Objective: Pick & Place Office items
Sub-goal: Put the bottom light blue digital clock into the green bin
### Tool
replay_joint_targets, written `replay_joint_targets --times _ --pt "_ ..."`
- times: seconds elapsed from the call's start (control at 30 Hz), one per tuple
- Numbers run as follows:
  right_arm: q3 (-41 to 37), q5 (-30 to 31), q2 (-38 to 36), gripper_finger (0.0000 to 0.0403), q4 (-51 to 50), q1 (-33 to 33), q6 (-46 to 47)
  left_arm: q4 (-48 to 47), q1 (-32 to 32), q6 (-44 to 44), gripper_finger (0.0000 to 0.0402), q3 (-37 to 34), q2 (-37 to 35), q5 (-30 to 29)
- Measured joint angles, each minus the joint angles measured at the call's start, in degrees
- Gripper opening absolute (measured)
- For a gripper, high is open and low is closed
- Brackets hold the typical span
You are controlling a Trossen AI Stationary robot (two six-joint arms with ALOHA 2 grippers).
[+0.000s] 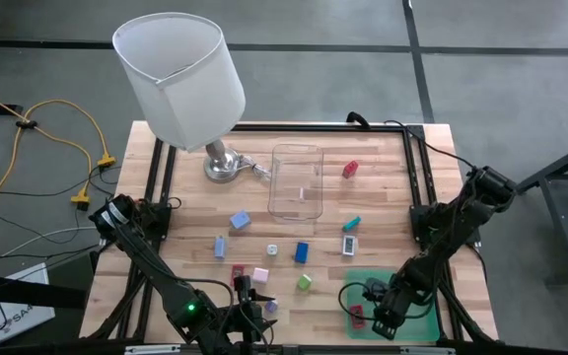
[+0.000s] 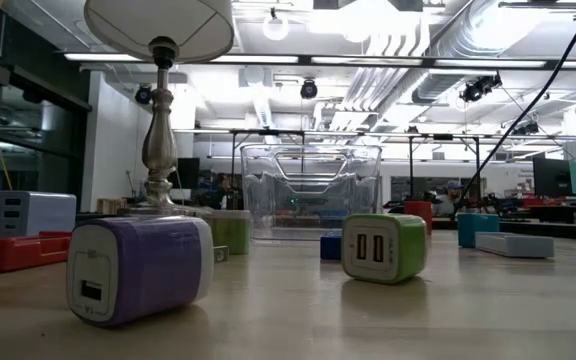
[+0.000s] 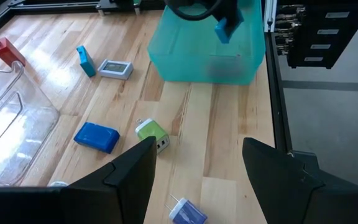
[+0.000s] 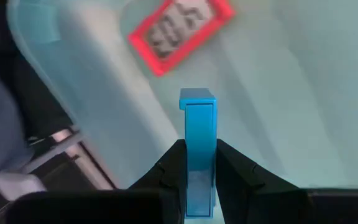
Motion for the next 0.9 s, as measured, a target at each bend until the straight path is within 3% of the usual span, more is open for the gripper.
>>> replay_joint_targets --times 0.23,0.47,0.9 --pt "-5.37 -0.62 -0.02 0.0053 11.30 0.03 1.27 0.00 0.00 -0.09 0.0230 0.00 0.00 -0.01" --pt "-6.54 -0.12 -0.02 0.0055 11.37 0.03 1.01 0.01 -0.01 -0.08 0.0230 0.00 0.00 -0.01" --pt "-6.54 1.48 -0.02 0.0100 11.35 0.03 1.05 -0.01 -0.01 -0.09 0.0230 0.00 0.00 -0.01"
